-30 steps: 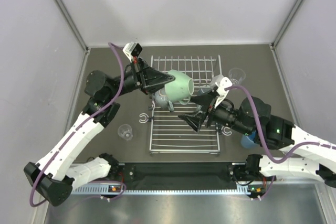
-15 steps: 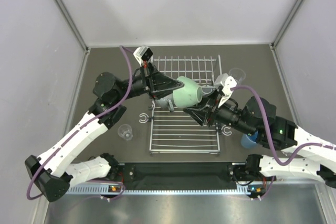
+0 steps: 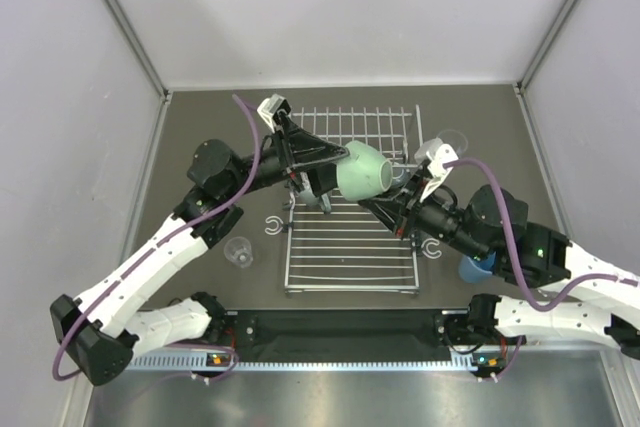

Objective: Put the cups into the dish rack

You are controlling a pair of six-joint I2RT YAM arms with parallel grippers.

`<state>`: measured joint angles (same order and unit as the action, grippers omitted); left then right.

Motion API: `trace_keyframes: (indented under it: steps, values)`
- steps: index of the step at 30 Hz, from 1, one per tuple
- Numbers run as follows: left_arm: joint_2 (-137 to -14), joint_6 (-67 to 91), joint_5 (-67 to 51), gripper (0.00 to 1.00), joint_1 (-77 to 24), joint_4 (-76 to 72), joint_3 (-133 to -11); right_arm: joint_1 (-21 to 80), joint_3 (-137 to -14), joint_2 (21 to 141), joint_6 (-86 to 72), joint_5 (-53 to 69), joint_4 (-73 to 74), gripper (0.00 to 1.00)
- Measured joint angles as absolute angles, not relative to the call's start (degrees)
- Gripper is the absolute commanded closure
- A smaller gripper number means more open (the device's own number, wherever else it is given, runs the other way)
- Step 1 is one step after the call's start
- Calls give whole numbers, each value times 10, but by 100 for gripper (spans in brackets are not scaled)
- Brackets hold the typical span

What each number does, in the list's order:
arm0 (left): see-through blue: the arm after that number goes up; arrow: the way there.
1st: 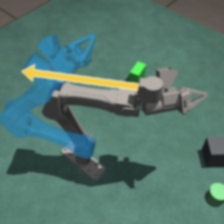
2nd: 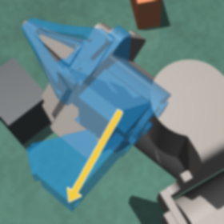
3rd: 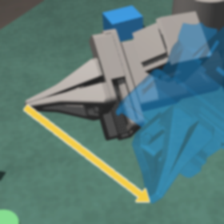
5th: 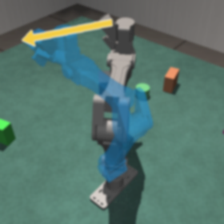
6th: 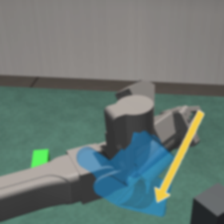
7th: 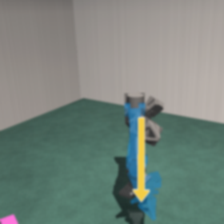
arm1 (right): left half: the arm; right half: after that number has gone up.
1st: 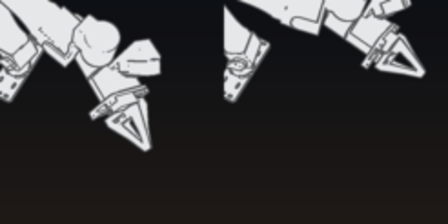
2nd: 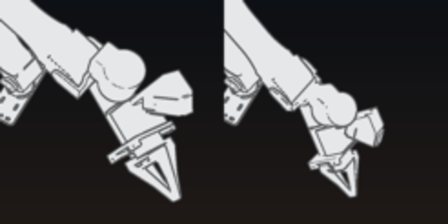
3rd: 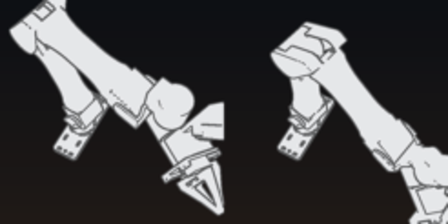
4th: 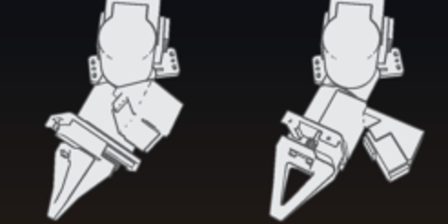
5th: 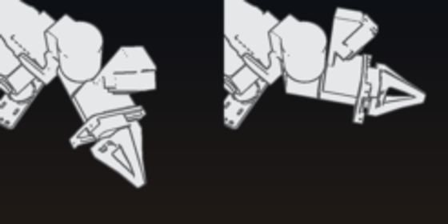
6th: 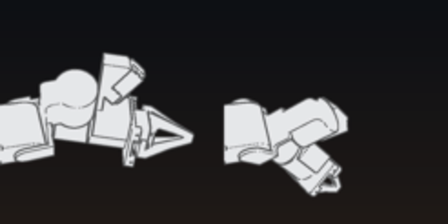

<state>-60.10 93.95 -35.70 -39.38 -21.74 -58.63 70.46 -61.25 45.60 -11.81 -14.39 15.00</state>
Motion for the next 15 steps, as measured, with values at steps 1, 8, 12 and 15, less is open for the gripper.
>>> trace_keyframes:
  steps: [1,8,12,15]
  values:
    - [-600,931,-355,1,-389,-197,-584,705,-613,456,-122,-153,156,100]
    - [-559,778,-330,1,-237,90,-635,705,-661,503,-171,-215,282,100]
    - [-529,665,-272,1,-165,232,-705,705,-677,550,-208,-240,360,100]
    - [-502,598,-231,2,-163,289,-739,705,-674,583,-233,-251,411,100]
